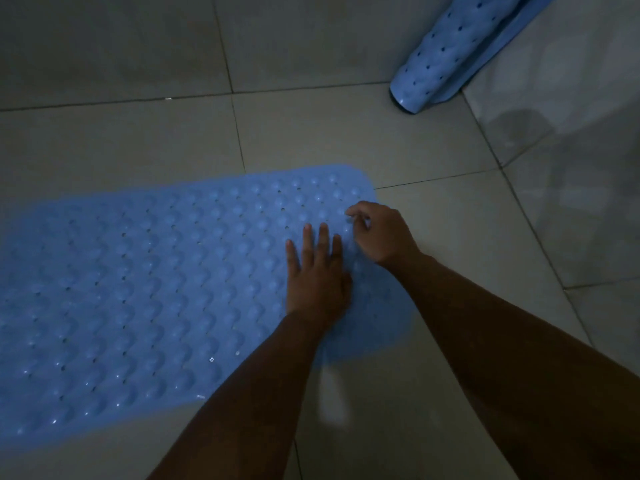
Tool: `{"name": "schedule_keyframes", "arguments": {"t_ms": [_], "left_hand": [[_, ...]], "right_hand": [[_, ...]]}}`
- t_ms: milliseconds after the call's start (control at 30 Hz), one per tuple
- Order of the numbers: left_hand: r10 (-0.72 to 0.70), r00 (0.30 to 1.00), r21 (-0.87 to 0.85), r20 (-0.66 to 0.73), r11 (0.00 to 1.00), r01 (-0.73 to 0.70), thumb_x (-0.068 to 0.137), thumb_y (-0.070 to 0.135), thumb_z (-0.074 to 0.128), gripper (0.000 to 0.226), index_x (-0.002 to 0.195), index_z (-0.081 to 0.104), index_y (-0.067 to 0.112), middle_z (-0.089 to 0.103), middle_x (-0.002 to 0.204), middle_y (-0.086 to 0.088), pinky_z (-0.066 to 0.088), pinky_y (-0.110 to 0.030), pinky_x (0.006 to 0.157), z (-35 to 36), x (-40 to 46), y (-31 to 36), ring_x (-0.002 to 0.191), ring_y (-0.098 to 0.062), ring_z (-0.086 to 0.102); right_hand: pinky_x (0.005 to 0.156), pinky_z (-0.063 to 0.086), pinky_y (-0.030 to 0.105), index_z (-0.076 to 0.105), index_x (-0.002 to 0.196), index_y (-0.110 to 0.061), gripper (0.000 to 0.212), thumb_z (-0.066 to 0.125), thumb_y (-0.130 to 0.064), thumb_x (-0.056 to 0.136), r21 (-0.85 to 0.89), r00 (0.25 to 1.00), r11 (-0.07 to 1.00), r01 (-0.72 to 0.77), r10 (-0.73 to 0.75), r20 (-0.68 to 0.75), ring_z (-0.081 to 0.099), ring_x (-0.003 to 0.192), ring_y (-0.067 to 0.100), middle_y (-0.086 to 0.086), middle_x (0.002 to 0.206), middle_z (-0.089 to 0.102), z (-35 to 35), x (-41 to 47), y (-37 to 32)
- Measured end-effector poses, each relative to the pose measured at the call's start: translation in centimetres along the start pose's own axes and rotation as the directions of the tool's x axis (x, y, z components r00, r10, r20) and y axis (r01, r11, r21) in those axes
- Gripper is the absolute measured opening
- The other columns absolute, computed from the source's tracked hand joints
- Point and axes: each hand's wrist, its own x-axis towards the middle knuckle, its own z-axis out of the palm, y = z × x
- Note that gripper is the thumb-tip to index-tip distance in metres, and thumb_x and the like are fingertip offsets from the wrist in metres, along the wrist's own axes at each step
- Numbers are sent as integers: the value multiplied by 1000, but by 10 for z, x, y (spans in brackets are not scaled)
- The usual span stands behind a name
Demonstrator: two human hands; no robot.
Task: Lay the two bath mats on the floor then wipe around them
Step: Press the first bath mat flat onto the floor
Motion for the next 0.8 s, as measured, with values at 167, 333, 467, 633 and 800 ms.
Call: {"name": "schedule_keyframes", "arguments": {"t_ms": [167,333,467,633,800], "left_hand": [[39,999,58,33,998,-41,100,72,18,91,164,8,8,-2,173,-15,0,-64,125,24,-8,-5,159,-34,-14],[49,998,48,31,998,-50,99,76,17,96,164,8,6,-2,173,-15,1,-64,125,24,-5,-5,159,-33,-13],[73,996,23,44,997,-74,102,69,17,87,164,10,7,1,173,-15,4,-62,126,25,-1,-5,159,-32,-11],[37,995,-36,88,999,-34,102,48,22,73,161,29,6,19,171,-15,11,-61,126,19,5,-4,160,-35,5],[-94,955,-14,281,995,102,102,45,32,65,160,30,14,16,171,-9,-2,-64,124,-32,30,18,159,-33,2]], "right_hand": [[88,53,39,71,108,-20,28,49,-32,95,-82,999,996,39,-39,5,66,103,27,4,107,71,5,-1,27],[82,52,41,69,102,-14,47,35,-45,98,-75,998,996,49,-52,-42,62,97,28,7,100,69,10,2,36],[86,52,43,70,104,-13,50,35,-48,98,-74,997,997,21,-27,-78,61,101,30,7,103,69,7,9,40],[83,51,48,68,105,-16,49,32,-49,100,-155,997,985,72,-73,-5,59,96,30,6,100,65,-14,8,40],[87,48,42,64,119,-22,46,31,-47,98,-349,985,926,143,-97,146,61,107,29,4,116,65,-10,-32,23]]}}
